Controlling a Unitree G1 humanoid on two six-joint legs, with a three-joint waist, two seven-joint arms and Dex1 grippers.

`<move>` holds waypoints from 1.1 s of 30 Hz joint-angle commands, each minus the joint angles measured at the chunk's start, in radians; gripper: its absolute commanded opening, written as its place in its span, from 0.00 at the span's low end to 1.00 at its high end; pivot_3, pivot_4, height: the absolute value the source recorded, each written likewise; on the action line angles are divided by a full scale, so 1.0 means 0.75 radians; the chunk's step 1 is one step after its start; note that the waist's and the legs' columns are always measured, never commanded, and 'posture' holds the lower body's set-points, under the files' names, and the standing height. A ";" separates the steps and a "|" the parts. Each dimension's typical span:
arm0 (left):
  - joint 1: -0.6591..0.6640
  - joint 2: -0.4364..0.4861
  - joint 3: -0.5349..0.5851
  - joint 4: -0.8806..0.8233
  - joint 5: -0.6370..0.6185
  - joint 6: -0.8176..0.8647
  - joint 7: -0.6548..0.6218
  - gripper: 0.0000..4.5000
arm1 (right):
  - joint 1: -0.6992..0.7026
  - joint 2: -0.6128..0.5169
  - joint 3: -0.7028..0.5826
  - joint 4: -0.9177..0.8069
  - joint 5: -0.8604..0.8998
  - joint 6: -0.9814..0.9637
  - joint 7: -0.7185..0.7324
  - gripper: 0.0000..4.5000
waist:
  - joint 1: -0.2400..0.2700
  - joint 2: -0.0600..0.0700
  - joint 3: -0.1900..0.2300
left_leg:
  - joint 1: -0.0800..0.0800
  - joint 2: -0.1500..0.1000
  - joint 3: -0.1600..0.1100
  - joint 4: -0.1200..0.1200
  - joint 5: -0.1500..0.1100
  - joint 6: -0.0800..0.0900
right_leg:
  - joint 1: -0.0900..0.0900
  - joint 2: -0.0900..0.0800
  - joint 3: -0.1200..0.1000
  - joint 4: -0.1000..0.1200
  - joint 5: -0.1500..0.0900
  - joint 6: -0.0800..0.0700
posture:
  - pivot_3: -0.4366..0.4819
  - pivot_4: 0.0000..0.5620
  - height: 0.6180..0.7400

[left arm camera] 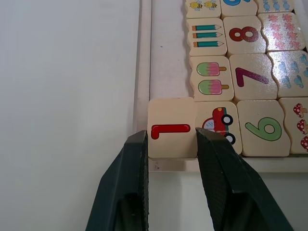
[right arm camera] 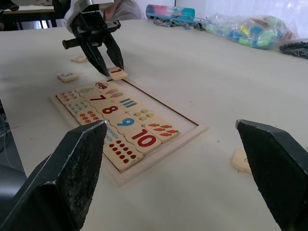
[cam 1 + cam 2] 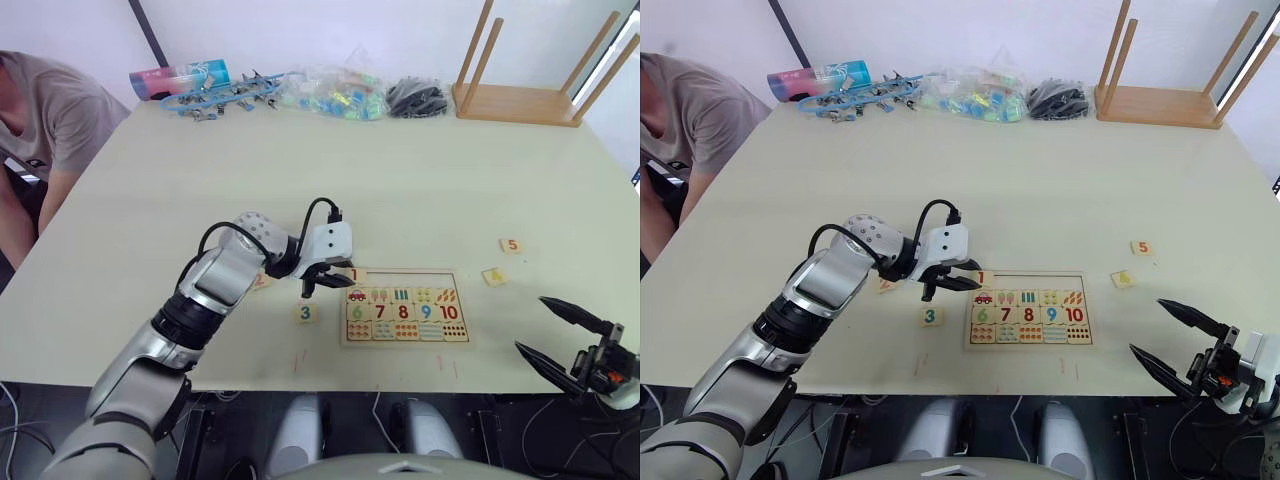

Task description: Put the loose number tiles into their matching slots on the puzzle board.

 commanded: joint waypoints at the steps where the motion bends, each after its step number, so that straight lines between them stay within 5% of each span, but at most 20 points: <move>1: -0.039 -0.004 -0.013 0.002 0.017 -0.051 -0.004 0.22 | 0.010 -0.005 -0.019 -0.046 0.010 -0.027 -0.002 1.00 | 0.000 0.000 0.000 | 0.000 0.000 0.000 0.000 0.000 0.000 | 0.000 0.000 0.000 0.000 0.000 0.000 | 0.48 0.27 1.00; 31: -0.043 -0.032 -0.039 0.030 0.041 -0.079 -0.035 0.22 | 0.005 -0.006 -0.016 -0.029 0.001 -0.052 -0.015 1.00 | 0.000 0.000 0.000 | 0.000 0.000 0.000 0.000 0.000 0.000 | 0.000 0.000 0.000 0.000 0.000 0.000 | 0.48 0.27 1.00; 33: -0.047 -0.032 -0.032 0.026 0.036 -0.080 -0.041 0.45 | 0.008 -0.007 -0.017 -0.027 -0.001 -0.053 -0.014 1.00 | 0.000 0.000 0.000 | 0.000 0.000 0.000 0.000 0.000 0.000 | 0.000 0.000 0.000 0.000 0.000 0.000 | 0.48 0.27 1.00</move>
